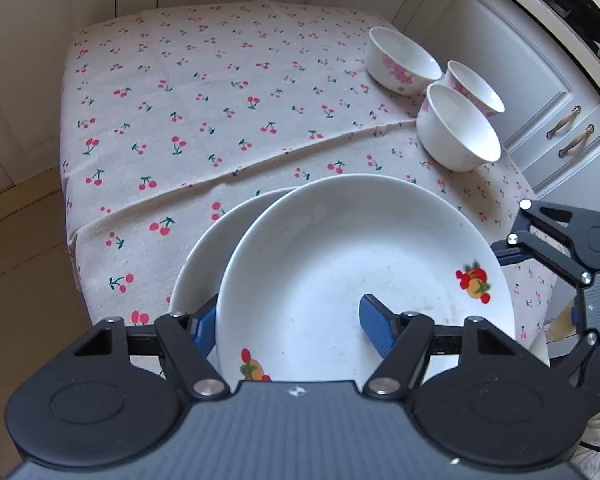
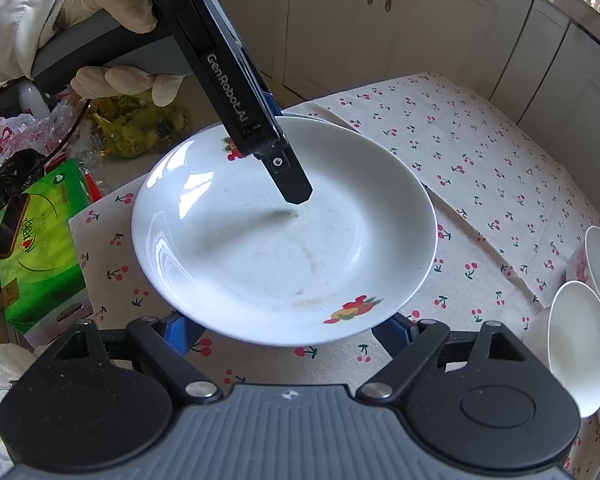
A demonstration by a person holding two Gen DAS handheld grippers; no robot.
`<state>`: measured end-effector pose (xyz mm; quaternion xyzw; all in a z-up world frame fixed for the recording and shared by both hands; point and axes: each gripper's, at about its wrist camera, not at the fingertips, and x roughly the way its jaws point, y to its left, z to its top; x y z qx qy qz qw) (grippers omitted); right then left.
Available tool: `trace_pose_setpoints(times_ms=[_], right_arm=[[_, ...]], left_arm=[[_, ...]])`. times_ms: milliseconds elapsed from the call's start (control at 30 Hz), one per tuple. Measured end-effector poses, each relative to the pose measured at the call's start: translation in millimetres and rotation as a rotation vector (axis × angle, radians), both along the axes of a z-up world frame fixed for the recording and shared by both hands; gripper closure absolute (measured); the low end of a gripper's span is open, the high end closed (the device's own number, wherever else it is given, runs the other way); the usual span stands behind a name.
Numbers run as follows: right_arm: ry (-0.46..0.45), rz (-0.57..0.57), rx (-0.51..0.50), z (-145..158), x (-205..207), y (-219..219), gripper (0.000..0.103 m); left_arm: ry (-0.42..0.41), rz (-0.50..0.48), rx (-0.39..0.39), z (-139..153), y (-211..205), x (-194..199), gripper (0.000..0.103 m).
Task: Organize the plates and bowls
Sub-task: 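Carry the held white plate stack with the left tool toward the table edge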
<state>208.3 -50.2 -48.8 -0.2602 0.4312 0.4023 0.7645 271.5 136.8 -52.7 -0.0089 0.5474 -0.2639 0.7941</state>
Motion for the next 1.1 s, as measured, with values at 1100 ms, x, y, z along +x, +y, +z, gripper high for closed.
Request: trace_pose_setpoints(times_ms=[1100], right_arm=[[0.033, -0.016, 0.014, 1.5, -0.6, 1.5, 0.011]], left_arm=[[0.044, -0.054, 0.164, 12.0, -10.4, -2.8, 0.029]])
